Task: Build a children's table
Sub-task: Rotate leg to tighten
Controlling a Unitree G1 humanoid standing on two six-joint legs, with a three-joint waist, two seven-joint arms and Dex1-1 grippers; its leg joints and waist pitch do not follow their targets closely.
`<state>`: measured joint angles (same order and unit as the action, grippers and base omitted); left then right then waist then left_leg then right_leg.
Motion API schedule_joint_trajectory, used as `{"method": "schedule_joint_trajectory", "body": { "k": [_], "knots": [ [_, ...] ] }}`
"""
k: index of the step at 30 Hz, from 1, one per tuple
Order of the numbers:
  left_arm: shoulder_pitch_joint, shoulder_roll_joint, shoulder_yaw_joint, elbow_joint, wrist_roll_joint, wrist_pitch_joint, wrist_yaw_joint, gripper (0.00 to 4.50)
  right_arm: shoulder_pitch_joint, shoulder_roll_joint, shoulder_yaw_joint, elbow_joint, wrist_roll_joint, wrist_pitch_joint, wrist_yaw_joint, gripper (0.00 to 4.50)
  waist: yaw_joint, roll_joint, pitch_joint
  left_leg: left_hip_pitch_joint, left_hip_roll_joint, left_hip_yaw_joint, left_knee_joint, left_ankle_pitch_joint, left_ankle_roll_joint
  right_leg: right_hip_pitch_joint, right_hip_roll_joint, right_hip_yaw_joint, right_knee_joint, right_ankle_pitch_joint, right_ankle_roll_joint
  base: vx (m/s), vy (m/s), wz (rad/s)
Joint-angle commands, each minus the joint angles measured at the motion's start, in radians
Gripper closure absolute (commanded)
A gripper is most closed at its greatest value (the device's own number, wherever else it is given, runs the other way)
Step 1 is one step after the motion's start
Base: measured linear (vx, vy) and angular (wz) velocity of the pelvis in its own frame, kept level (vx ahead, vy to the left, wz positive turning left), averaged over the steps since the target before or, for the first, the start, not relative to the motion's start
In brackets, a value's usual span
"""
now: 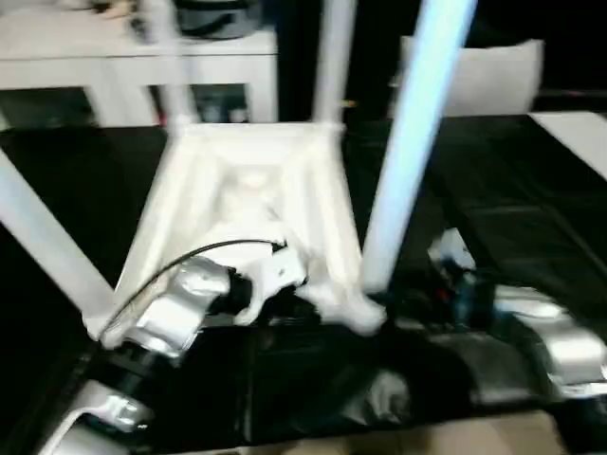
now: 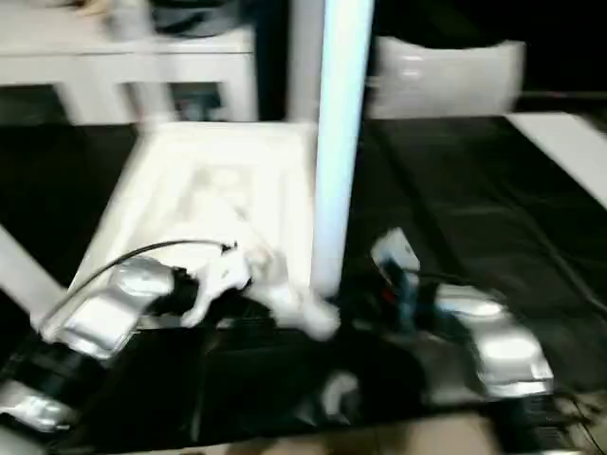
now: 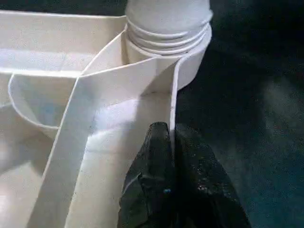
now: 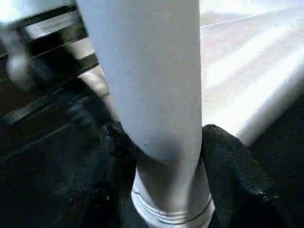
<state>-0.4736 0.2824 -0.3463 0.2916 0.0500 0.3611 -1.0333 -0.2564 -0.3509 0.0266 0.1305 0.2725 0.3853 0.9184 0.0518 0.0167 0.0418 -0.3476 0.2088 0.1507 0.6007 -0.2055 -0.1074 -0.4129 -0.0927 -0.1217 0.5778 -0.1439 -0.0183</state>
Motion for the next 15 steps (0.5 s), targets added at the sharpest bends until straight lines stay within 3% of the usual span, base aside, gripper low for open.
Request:
{"method": "schedule_joint_trajectory", "body": {
  "k": [1,3,8,9,12,15],
  "knots": [
    [-0.023,-0.104,-0.042,-0.085,-0.045,-0.003,0.033,4.5,-0.034,0.075,0.082,0.014,-0.023,0.011,-0.083,2.6,-0.001,-0.022,-0.056,-0.019,-0.005,0.007,-0.068,-0.205,0.047,0.064,-0.046,0.02,-0.105,-0.577,-0.019,0.0,0.0,0.0],
    [-0.033,-0.152,-0.032,-0.07,-0.032,0.028,0.104,4.5,-0.049,0.129,0.063,0.036,-0.048,0.008,-0.195,2.6,-0.013,-0.024,-0.057,-0.017,-0.009,0.01,-0.064,-0.206,0.055,0.059,-0.044,0.02,-0.108,-0.578,-0.019,0.0,0.0,0.0],
    [-0.064,-0.25,-0.009,-0.023,0.014,0.05,0.273,4.5,-0.089,0.267,-0.019,0.076,-0.086,0.024,-0.472,2.61,-0.018,-0.018,-0.062,-0.017,-0.006,0.009,-0.067,-0.179,0.063,0.057,-0.042,0.026,-0.1,-0.522,-0.042,0.0,0.0,0.0],
    [-0.067,-0.25,-0.012,-0.021,0.02,0.043,0.271,4.5,-0.09,0.274,-0.036,0.076,-0.08,0.011,-0.481,2.61,-0.012,-0.017,-0.065,-0.015,-0.003,0.008,-0.068,-0.164,0.067,0.059,-0.045,0.03,-0.097,-0.488,-0.051,0.0,0.0,0.0],
    [-0.061,-0.231,-0.025,-0.036,0.029,0.04,0.251,4.5,-0.077,0.266,-0.055,0.063,-0.061,-0.027,-0.454,1.89,-0.005,-0.016,-0.069,-0.019,0.004,0.009,-0.069,-0.117,0.089,0.064,-0.045,0.041,-0.076,-0.362,-0.097,0.0,0.0,0.0],
    [-0.052,-0.21,-0.031,-0.044,0.034,0.03,0.231,4.5,-0.06,0.244,-0.055,0.048,-0.056,-0.039,-0.423,1.81,0.005,-0.012,-0.074,-0.018,0.009,0.009,-0.067,-0.058,0.108,0.068,-0.046,0.047,-0.057,-0.242,-0.15,0.0,0.0,0.0]
  ]
}}
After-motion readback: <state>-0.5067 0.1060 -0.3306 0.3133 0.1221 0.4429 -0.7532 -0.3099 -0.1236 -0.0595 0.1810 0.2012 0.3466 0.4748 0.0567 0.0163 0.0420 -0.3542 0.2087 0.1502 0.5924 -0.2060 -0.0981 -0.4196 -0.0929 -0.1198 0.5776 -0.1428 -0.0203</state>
